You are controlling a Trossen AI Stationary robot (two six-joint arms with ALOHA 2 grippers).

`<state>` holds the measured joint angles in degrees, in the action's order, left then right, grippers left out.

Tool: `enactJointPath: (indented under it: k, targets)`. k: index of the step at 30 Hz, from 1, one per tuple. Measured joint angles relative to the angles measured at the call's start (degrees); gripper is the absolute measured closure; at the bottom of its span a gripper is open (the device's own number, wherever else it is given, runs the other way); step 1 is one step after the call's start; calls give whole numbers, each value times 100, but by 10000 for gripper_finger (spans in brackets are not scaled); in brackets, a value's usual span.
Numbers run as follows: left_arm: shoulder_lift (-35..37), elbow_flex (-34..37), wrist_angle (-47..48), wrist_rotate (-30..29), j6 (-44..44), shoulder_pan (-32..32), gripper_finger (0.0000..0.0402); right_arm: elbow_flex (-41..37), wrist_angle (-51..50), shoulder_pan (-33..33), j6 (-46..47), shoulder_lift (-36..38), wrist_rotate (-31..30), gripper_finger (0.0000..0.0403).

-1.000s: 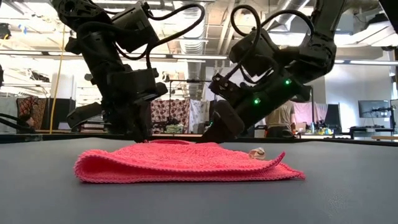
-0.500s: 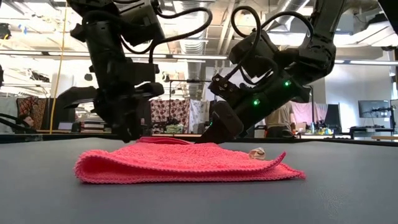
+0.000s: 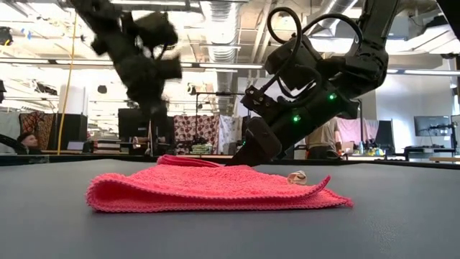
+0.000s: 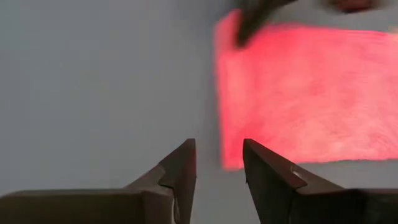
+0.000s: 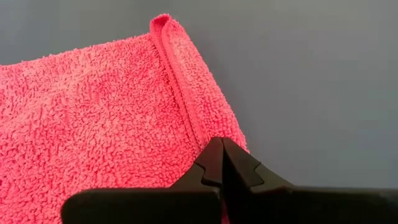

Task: Roll towel
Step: Roll the light red towel

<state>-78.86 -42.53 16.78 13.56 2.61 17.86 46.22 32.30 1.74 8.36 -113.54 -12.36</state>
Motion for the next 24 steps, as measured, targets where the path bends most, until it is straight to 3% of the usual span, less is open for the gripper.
enactJointPath:
  k: [5, 12, 19, 24]
  targets:
    - [-561, 387, -451, 1375, 1080, 526, 302, -3, 30, 0, 2, -2, 22, 381]
    - [-1371, 394, -1125, 1543, 1409, 390, 287, -5, 49, 0, 15, -4, 31, 381]
    - [-1358, 390, -1289, 1474, 1531, 509, 247, -3, 31, 0, 13, -4, 37, 381]
    - [-1467, 379, -1393, 1429, 1698, 407, 239, -3, 34, 0, -23, -4, 37, 381]
